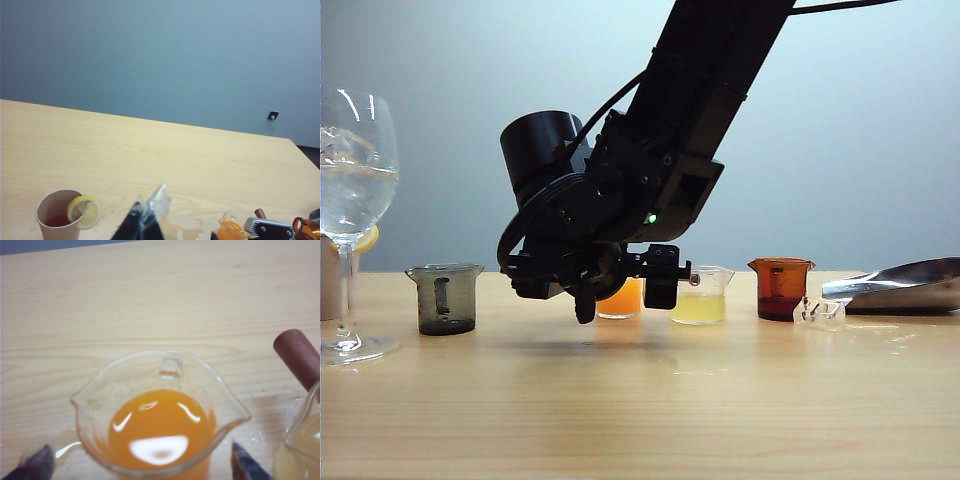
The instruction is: Pick up the second measuring cup from the left, pour the orange juice inside into the goblet, and finally put the measuring cup back in its original place.
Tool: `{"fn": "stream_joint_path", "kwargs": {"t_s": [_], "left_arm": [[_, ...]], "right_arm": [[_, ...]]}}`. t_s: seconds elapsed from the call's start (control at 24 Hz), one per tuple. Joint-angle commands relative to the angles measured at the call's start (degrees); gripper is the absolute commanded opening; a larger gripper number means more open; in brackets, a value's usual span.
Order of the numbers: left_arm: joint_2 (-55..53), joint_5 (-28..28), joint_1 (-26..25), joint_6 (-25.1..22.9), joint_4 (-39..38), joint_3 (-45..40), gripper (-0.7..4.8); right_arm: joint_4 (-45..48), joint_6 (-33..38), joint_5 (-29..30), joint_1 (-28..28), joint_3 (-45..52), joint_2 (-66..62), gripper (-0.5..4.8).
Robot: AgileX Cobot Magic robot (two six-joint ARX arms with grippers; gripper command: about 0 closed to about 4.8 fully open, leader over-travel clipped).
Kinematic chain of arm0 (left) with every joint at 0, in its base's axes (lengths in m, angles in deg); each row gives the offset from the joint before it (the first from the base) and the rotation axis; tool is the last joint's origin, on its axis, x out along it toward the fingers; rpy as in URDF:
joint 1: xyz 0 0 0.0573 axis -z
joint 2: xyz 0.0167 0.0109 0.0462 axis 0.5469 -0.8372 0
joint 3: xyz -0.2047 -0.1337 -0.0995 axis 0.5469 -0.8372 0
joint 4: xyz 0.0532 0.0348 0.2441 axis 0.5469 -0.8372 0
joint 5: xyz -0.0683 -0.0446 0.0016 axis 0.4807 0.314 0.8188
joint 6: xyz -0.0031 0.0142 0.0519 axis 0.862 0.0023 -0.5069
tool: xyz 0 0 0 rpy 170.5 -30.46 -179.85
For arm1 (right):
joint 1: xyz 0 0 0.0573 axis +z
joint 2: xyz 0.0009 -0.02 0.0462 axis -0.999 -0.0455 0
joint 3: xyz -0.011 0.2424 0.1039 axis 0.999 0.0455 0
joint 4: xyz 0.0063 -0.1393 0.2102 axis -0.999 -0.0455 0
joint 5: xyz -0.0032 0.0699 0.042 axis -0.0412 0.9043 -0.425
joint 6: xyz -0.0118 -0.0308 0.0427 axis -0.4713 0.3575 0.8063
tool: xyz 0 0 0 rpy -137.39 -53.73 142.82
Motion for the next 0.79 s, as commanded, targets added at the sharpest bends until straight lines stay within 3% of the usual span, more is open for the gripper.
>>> {"fn": "stream_joint_path", "kwargs": {"t_s": [0.04,0.79], "left_arm": [[0.0,0.2,0.0,-0.1,0.8,0.4,-0.06],[0.1,0.2,0.0,-0.1,0.8,0.4,-0.06]], "right_arm": [[0.7,0.3,0.0,-0.3,-0.2,-0.1,4.79],[-1.9,0.0,2.2,-1.5,-6.7,-4.0,4.79]]}}
